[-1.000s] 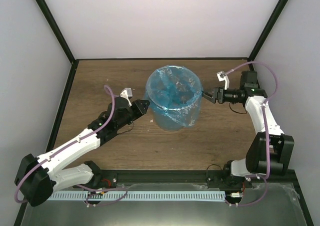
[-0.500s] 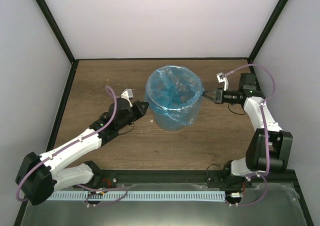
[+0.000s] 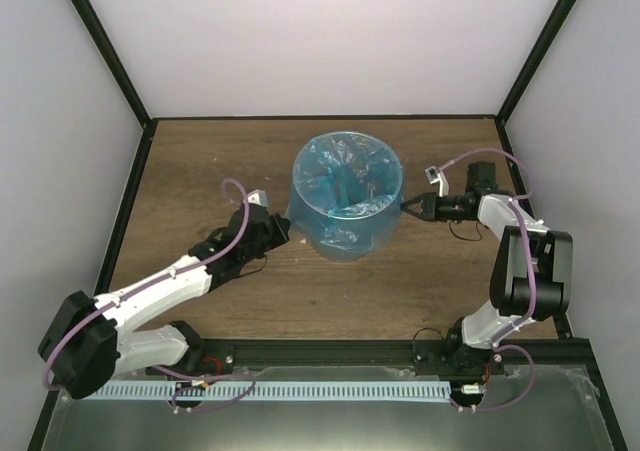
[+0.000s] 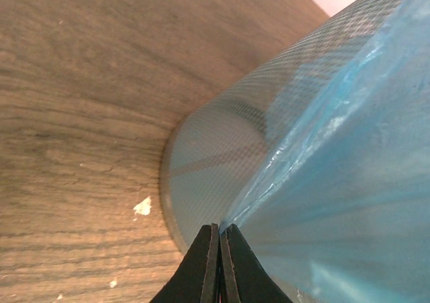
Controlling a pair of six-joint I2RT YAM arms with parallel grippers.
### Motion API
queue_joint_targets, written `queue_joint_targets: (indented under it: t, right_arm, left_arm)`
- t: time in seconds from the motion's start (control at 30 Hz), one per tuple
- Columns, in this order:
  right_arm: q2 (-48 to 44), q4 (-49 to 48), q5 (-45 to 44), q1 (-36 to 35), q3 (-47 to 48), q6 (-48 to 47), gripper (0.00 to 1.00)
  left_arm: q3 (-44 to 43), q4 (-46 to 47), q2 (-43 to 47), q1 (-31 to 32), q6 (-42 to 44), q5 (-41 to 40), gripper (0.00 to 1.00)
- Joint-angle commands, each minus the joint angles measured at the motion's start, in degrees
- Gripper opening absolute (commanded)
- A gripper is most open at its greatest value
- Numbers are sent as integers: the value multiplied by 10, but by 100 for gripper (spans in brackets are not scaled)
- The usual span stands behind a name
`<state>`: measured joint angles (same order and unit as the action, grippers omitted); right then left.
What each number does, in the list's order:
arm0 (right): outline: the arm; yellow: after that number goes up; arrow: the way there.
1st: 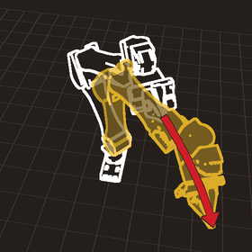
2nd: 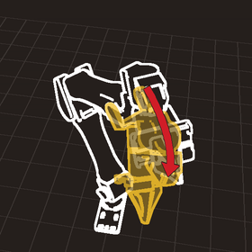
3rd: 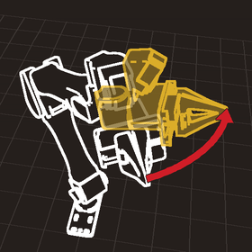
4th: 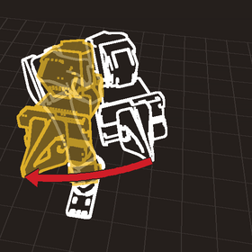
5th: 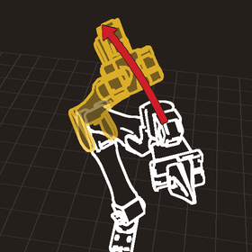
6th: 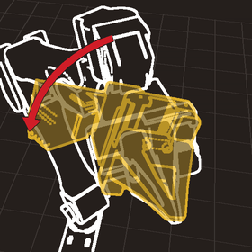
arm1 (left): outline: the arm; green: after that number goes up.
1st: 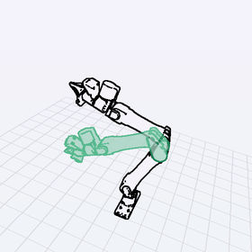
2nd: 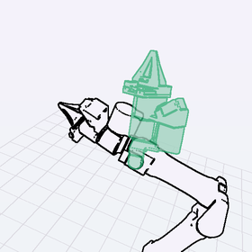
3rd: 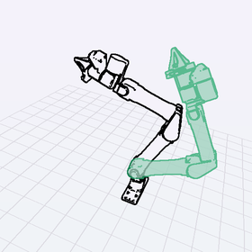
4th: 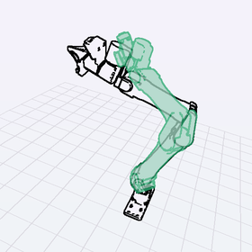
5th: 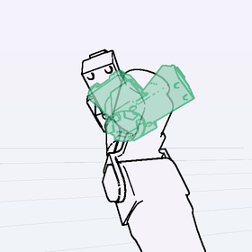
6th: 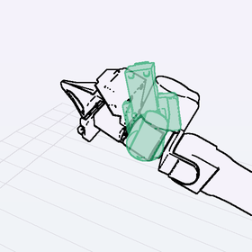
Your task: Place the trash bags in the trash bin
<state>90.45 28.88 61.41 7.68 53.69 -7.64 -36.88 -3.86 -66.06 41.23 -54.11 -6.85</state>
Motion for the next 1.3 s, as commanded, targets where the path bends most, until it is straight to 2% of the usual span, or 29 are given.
queue_joint_targets:
  t: [0.0, 0.27, 0.3, 0.37, 0.43, 0.53, 0.63, 0.7, 0.87, 1.0, 1.1, 1.27]
  right_arm:
    - [1, -8, -5, -1, 1, -14, 1]
    - [-4, -4, -6, -1, -9, -26, 1]
    - [-5, -1, -6, -2, -8, -27, 1]
    - [-5, 6, -17, -1, -1, -30, 10]
    - [-19, 19, -36, 2, 10, -37, 16]
    - [-47, 26, -64, 21, 24, -39, 25]
    - [-51, 43, -75, 59, 59, -50, 45]
    - [-35, 59, -75, 79, 95, -67, 51]
    - [56, 80, -75, 80, 206, -73, 54]
    - [143, 73, -59, 61, 286, -43, 51]
    - [180, 53, -68, 22, 322, -23, 49]
    - [243, 46, -84, -57, 372, -17, 45]
  left_arm:
    - [15, 7, -17, -3, 13, -4, 4]
    - [16, 8, -56, -10, 29, 36, 5]
    - [15, 8, -61, -12, 35, 45, 12]
    - [6, -3, -63, -16, 51, 63, 38]
    - [-4, -34, -52, -22, 63, 64, 54]
    - [-11, -86, -10, -28, 73, 56, 70]
    - [-22, -133, 42, -36, 117, 68, 82]
    - [-47, -179, 68, -42, 155, 74, 87]
    - [-123, -288, 90, -44, 224, 58, 91]
    - [-186, -314, 91, -44, 277, 102, 85]
    - [-239, -328, 93, -44, 311, 142, 81]
    - [-354, -417, 48, -42, 327, 140, 79]
